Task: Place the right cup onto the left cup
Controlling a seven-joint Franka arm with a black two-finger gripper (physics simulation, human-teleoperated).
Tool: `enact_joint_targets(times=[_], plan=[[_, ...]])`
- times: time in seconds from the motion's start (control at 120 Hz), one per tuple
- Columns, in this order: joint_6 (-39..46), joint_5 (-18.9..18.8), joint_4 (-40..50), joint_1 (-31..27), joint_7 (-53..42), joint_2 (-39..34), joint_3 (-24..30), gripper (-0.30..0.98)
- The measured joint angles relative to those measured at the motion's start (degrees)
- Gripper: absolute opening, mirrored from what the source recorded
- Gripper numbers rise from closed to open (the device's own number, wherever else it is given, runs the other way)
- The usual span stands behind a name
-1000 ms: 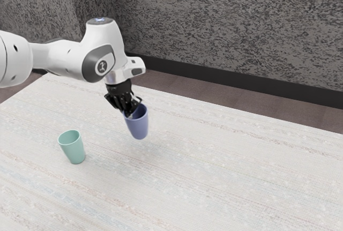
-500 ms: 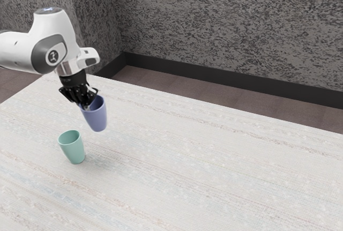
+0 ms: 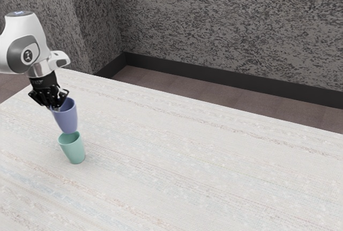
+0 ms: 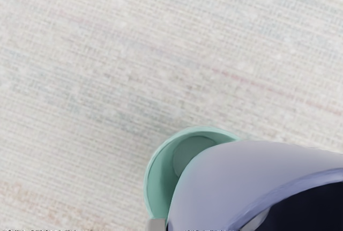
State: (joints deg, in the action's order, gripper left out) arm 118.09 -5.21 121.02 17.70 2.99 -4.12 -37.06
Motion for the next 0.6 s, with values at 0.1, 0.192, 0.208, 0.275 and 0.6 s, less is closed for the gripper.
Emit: enact_joint_targets(times=[0.1,0.192,0.208,0.275,0.6], plan=[[0.04,-0.03,-0.01,-0.20,0.09,0.32,-0.36,-0.10],[0.19,-0.05,0.55,-0.10,0.20,0.61,-0.45,-0.10],[0.23,-0.05,0.69,-0.07,0.22,0.64,-0.46,-0.10],[0.39,-0.05,1.20,0.04,0.31,0.73,-0.47,-0.10],[1.51,0.01,2.68,0.08,0.69,1.48,-0.47,-0.10]])
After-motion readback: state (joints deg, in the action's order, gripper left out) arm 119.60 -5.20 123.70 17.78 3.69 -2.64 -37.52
